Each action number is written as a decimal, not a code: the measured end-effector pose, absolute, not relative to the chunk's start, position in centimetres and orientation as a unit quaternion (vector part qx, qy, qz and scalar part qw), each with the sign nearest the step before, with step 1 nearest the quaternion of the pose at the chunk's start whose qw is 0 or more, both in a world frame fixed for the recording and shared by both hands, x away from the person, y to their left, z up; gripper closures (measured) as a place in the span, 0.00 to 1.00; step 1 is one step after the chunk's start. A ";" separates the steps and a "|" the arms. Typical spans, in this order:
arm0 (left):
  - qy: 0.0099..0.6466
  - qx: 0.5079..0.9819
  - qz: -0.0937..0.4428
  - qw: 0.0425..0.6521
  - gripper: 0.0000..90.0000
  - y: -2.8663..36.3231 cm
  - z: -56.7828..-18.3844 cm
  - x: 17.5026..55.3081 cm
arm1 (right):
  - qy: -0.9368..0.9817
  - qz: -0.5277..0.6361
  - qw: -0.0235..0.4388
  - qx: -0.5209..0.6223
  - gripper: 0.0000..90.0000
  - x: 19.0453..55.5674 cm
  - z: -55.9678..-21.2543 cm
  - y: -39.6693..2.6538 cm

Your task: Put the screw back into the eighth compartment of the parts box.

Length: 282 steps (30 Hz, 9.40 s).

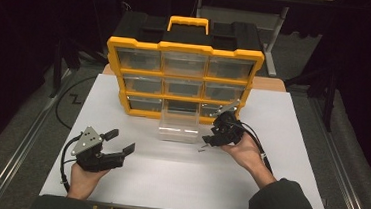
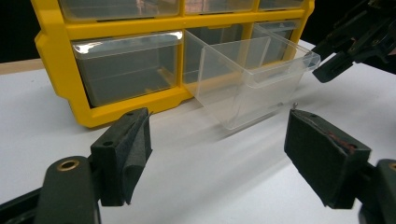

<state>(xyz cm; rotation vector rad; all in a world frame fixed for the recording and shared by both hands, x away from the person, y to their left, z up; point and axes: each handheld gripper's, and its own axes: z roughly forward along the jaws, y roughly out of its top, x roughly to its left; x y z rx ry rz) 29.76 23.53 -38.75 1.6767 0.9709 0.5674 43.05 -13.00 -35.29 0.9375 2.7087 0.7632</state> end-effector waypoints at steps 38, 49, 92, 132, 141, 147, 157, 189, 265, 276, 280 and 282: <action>0.403 0.709 0.243 0.525 0.26 23.5 -38.8 29.7 | 0.939 0.175 0.093 0.280 0.74 44.3 -39.1 -10.4; 0.404 0.709 0.242 0.525 0.26 23.4 -38.8 29.8 | 0.941 0.165 0.089 0.280 0.75 44.5 -39.4 -10.3; 0.405 0.709 0.241 0.525 0.26 23.5 -38.8 29.8 | 0.952 0.139 0.080 0.262 0.77 45.0 -39.9 -9.6; 0.407 0.706 0.241 0.528 0.26 23.5 -38.8 29.7 | 0.950 0.152 0.076 0.263 0.99 44.4 -38.0 -10.9; 0.407 0.707 0.240 0.526 0.26 23.5 -38.8 29.8 | 0.943 0.177 0.077 0.271 0.99 43.9 -36.3 -11.7; 0.407 0.706 0.240 0.527 0.26 23.5 -38.8 29.8 | 0.937 0.200 0.086 0.272 0.99 43.6 -34.6 -12.0; 0.407 0.707 0.240 0.527 0.26 23.5 -38.8 29.8 | 0.934 0.217 0.093 0.267 0.99 43.3 -32.3 -11.9; 0.407 0.705 0.238 0.529 0.26 23.5 -38.8 29.8 | 0.936 0.232 0.098 0.245 0.99 44.3 -30.4 -7.7; 0.409 0.703 0.239 0.531 0.26 23.5 -38.7 29.7 | 0.903 0.280 0.129 0.298 0.56 43.2 -30.0 -12.3; 0.408 0.704 0.239 0.530 0.26 23.6 -38.7 29.7 | 0.909 0.270 0.115 0.296 0.60 42.8 -31.9 -12.8; 0.408 0.704 0.239 0.530 0.26 23.6 -38.7 29.7 | 0.910 0.267 0.107 0.298 0.61 42.7 -32.7 -12.9; 0.409 0.702 0.239 0.531 0.26 23.6 -38.7 29.7 | 0.911 0.263 0.101 0.300 0.61 42.6 -33.1 -12.8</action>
